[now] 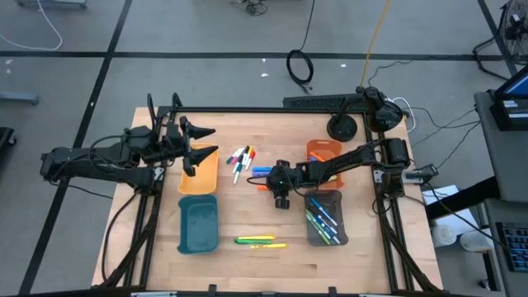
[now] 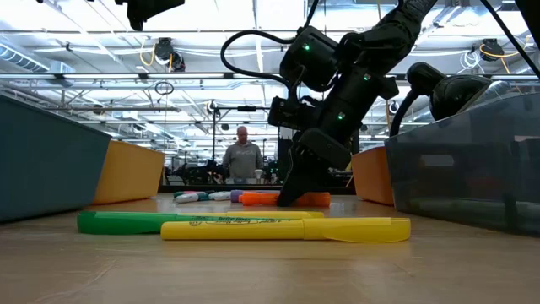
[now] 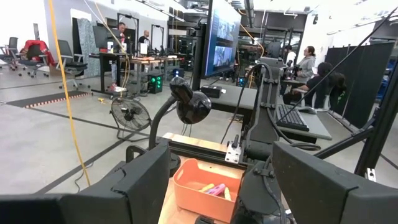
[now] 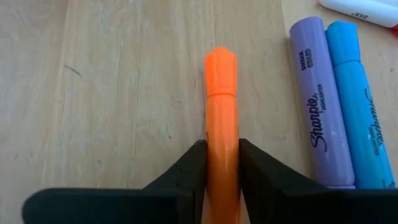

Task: Pick & Place Markers
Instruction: Put the orange highlighter into the orange bin, then put the purple highlighter into the orange bin

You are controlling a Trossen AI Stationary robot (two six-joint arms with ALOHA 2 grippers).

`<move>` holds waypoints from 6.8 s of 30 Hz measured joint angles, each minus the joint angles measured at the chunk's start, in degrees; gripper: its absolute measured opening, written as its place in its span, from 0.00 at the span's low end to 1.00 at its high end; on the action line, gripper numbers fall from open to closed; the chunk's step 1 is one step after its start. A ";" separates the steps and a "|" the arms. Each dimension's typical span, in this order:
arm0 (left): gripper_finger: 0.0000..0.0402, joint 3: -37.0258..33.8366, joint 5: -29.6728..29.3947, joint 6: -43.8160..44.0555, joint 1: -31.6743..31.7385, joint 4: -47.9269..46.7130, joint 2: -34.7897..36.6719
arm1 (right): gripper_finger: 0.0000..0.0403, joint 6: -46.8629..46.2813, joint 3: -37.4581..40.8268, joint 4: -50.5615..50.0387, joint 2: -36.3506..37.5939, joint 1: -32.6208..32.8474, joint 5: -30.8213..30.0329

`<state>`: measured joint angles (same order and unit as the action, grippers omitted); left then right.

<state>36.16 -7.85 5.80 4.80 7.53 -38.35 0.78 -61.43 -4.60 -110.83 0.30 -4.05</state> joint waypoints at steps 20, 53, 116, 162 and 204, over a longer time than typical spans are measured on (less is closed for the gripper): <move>0.70 -0.01 -0.01 0.00 0.00 0.00 0.01 | 0.17 2.80 0.00 0.02 0.00 0.17 -0.09; 0.70 0.00 0.01 0.00 0.00 0.00 0.02 | 0.17 4.44 0.00 0.07 -0.02 0.13 2.62; 0.70 -0.01 -0.01 0.00 -0.02 0.01 0.01 | 0.16 3.33 3.97 -5.04 21.51 7.72 -0.31; 0.70 0.00 -0.01 0.00 -0.02 0.00 0.02 | 0.16 -35.71 22.50 -29.47 52.17 -2.83 -24.03; 0.70 0.00 -0.01 0.00 0.00 0.00 0.00 | 0.23 -29.84 26.99 -17.96 52.17 -7.87 -18.23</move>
<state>36.16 -7.86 5.80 4.80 7.53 -38.34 -29.06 -34.44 -22.56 -58.65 -7.57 -22.28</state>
